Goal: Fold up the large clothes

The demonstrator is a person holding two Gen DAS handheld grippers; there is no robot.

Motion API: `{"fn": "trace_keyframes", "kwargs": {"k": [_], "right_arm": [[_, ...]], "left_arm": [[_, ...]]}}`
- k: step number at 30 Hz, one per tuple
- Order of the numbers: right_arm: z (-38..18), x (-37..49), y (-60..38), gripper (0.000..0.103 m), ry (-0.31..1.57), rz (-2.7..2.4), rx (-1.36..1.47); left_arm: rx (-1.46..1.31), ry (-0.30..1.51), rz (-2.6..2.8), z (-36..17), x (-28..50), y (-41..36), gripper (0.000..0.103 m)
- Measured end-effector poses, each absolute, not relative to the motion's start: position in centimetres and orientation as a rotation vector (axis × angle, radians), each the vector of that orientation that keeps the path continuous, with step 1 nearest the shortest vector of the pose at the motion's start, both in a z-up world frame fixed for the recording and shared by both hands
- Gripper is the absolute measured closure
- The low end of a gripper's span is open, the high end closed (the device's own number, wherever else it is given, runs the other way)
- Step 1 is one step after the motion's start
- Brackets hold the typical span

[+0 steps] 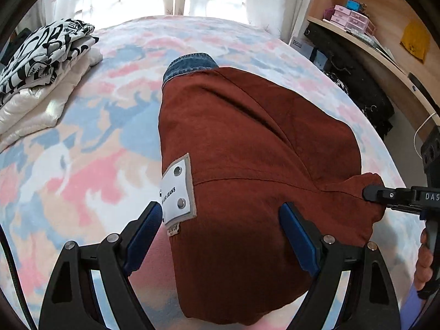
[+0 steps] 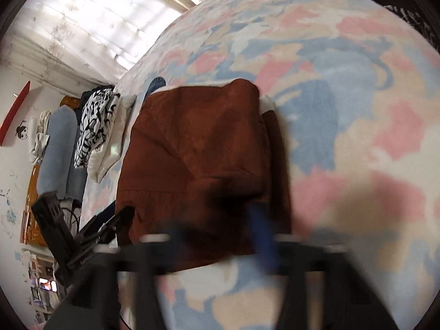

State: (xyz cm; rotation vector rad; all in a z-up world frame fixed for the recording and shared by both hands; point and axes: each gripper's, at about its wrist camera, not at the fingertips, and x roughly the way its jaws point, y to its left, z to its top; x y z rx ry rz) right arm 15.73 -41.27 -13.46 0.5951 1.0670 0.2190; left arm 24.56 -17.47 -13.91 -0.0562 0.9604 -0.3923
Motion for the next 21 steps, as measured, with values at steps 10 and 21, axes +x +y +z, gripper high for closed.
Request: {"fn": "trace_keyframes", "kwargs": {"k": [10,21], "right_arm": [[-12.9,14.9,-40.5,0.09,0.846,0.168,0.313],[-16.4,14.0,-41.9,0.057,0.914,0.054,0.412]], "left_arm": [[-0.112,0.898,-0.382,-15.8,24.6,-17.4,0.015],[-0.229,0.941,-0.402,-17.5,25.1,-16.2,0.009]]}}
